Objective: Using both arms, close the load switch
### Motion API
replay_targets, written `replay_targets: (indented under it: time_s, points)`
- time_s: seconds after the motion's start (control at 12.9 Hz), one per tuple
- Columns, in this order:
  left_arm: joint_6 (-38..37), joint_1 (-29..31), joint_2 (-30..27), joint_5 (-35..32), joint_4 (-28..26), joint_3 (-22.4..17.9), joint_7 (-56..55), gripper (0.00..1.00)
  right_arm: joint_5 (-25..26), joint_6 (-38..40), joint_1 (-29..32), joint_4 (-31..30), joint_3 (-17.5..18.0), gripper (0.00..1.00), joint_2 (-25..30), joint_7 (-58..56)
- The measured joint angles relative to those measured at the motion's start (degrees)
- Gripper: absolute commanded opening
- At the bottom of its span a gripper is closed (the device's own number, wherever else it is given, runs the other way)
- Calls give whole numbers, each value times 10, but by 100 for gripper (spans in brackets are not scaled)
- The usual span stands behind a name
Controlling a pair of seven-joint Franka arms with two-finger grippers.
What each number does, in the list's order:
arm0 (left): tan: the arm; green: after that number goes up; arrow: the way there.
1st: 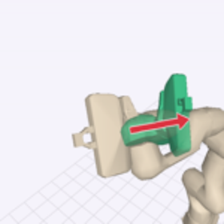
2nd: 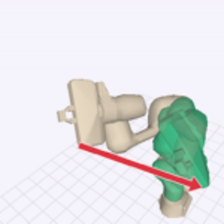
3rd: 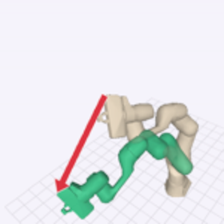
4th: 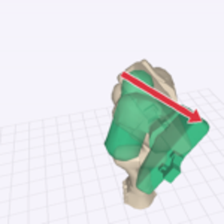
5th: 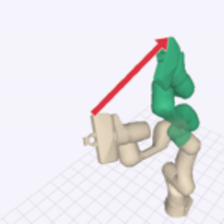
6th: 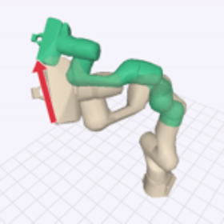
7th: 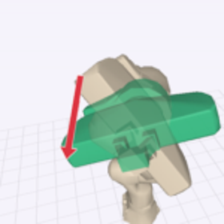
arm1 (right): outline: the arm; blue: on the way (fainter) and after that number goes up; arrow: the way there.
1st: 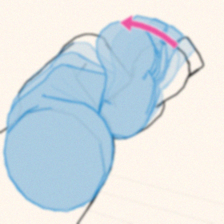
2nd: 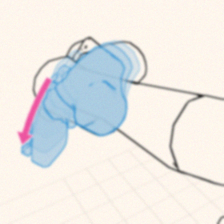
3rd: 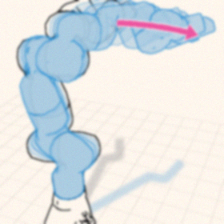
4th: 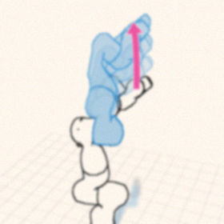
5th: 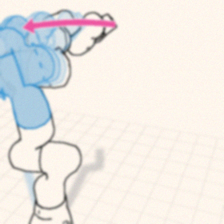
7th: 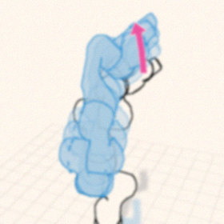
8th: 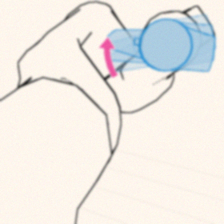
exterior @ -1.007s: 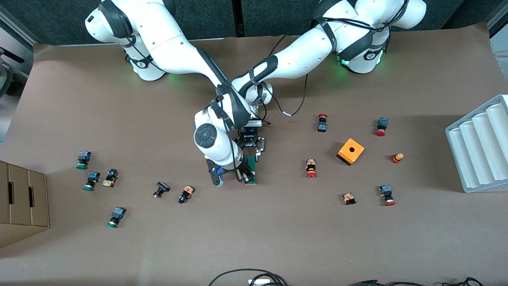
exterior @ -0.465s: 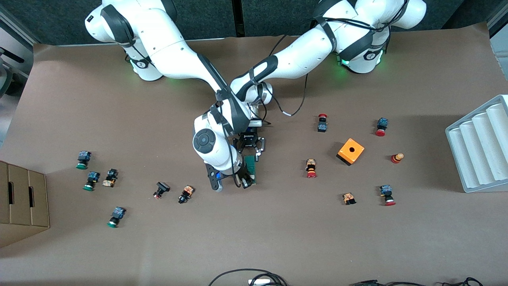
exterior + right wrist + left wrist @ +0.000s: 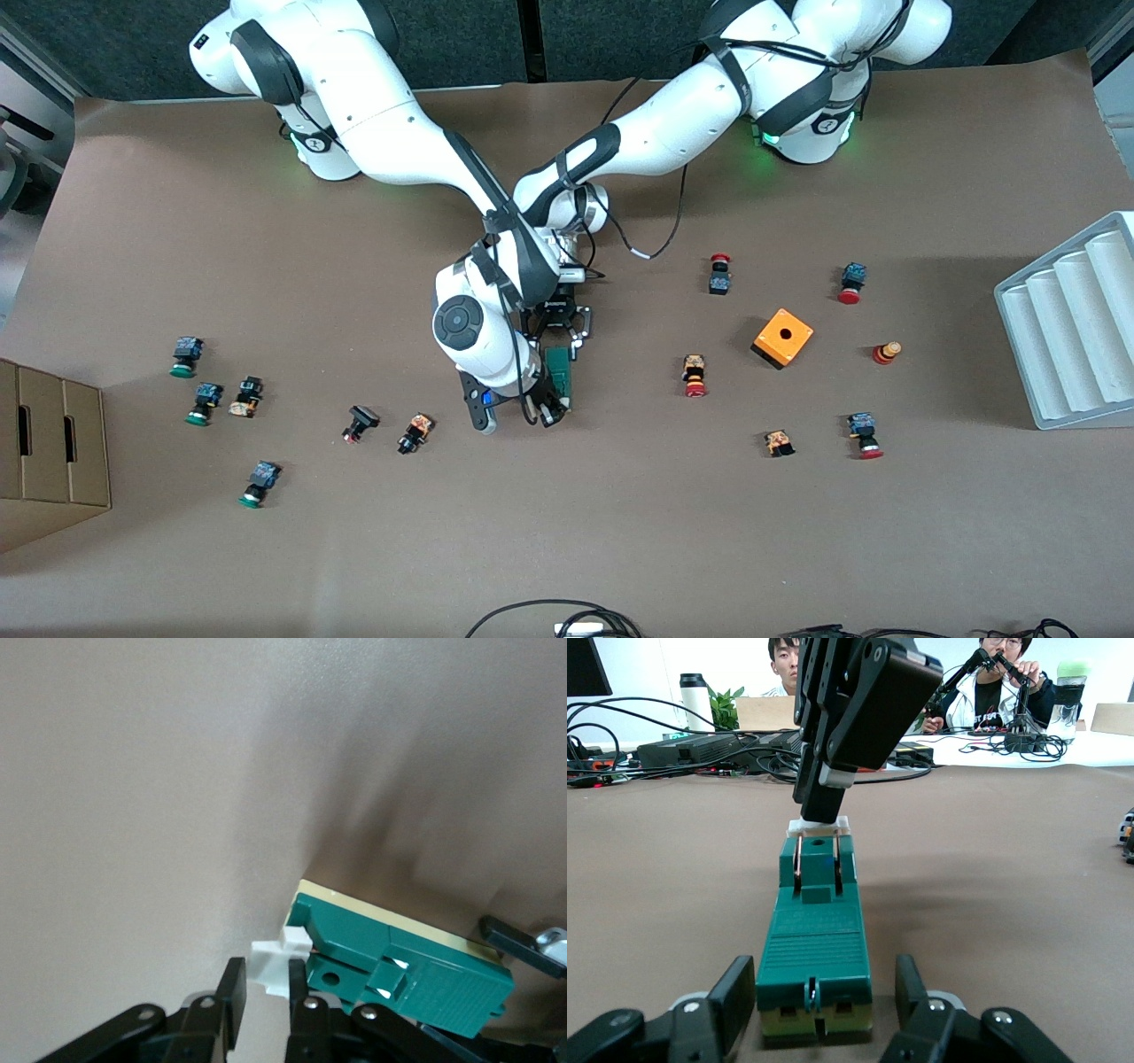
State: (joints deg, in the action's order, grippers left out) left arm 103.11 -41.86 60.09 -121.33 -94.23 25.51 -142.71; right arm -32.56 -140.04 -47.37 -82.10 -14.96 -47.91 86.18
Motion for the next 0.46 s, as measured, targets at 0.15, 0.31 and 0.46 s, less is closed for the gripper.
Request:
replay_targets:
  time_s: [0.15, 0.31, 0.46]
  points:
    - [0, 0, 0, 0, 0, 0, 0, 72, 0, 0, 0, 2, 0, 26, -2, 0]
    - [0, 0, 0, 0, 0, 0, 0, 72, 0, 0, 0, 2, 0, 26, -3, 0]
    - [0, 0, 0, 0, 0, 0, 0, 72, 0, 0, 0, 2, -1, 26, -4, 0]
